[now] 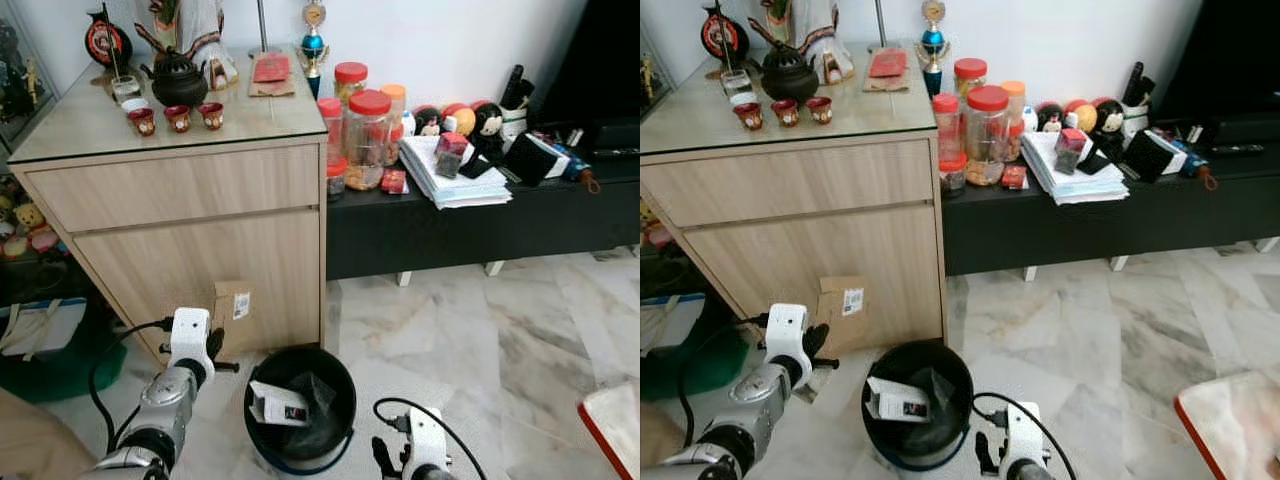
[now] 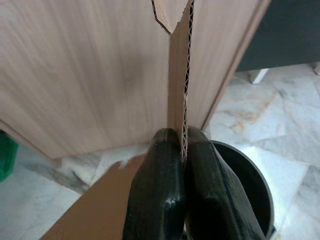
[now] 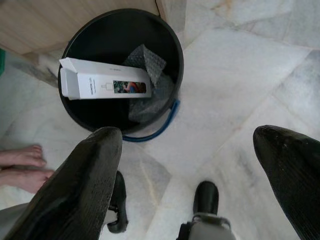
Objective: Picking trash to rubbish bin
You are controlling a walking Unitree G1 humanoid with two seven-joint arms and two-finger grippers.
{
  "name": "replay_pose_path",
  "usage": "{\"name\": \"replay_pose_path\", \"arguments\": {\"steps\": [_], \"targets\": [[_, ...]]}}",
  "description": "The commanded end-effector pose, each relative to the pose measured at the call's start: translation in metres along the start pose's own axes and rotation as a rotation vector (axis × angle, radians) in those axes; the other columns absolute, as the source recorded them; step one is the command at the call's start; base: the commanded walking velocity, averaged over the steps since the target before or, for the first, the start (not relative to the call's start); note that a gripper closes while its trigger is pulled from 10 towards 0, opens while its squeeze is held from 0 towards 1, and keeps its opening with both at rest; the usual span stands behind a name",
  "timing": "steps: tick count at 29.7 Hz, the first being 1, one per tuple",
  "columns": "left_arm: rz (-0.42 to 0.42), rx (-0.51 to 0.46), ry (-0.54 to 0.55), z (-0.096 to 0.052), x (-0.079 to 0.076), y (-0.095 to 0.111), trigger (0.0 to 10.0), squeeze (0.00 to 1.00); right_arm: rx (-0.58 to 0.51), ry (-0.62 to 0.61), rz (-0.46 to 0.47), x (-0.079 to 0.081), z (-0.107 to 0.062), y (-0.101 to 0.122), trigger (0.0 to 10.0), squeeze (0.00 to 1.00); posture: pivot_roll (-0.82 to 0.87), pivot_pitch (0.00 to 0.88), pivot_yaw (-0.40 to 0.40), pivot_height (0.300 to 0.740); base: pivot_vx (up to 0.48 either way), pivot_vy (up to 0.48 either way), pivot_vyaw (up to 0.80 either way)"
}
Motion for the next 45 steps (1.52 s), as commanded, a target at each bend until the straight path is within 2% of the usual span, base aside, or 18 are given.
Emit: {"name": "replay_pose_path", "arguments": {"steps": [1,8,13,17,23,35,41,45], "targets": [[0.002,0.011,0.008,-0.001,0.004,-0.003,10.0,0.00,-0.001,0.002,0.015,0.001,0.000,0.001,10.0,0.00,-0.06,0.030,0.005,0.740,0.420,0.000,-0.80],[-0.005,0.014,-0.017,-0.001,0.000,-0.003,10.0,0.00,-0.004,0.006,0.007,0.002,0.001,0.002,10.0,0.00,-0.06,0.029,0.003,0.740,0.421,0.000,-0.30],[-0.006,0.023,-0.066,-0.001,-0.009,-0.007,10.0,0.00,-0.004,0.004,0.006,0.002,0.001,0.002,10.0,0.00,-0.06,0.029,0.003,0.740,0.408,0.000,0.00],[-0.024,0.023,-0.183,-0.002,-0.030,-0.008,10.0,0.00,-0.001,0.004,0.006,0.002,0.000,0.001,10.0,0.00,-0.06,0.031,0.005,0.740,0.097,0.000,0.00],[-0.014,0.039,-0.274,-0.005,-0.045,-0.013,10.0,0.00,0.001,0.007,0.007,0.002,0.001,0.001,10.0,0.00,-0.05,0.031,0.007,0.740,0.000,0.000,0.00],[-0.023,0.069,-0.306,-0.008,-0.047,-0.019,10.0,0.00,0.001,0.009,0.007,0.003,0.000,0.000,10.0,0.00,-0.06,0.022,0.014,0.740,0.000,0.000,0.00],[-0.011,0.151,-0.301,-0.012,-0.046,-0.036,10.0,0.00,0.003,0.008,0.008,0.002,0.000,0.000,10.0,0.00,-0.06,0.022,0.015,0.740,0.000,0.000,0.00],[-0.024,0.170,-0.280,-0.012,-0.043,-0.039,10.0,0.00,0.002,0.008,0.009,0.002,0.000,0.000,10.0,0.00,-0.06,0.025,0.011,0.740,0.000,0.000,0.00]]}}
Point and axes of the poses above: a point about 5 cm out from each wrist's last joint towards the gripper, its own z axis pointing out of the wrist towards the gripper, its own y axis along the axis of the wrist's last joint, x = y × z, the point moved 6 cm from there along z, pointing out of the wrist towards the gripper, and after that the axes turned 7 degrees about z, right-handed, at the moved point
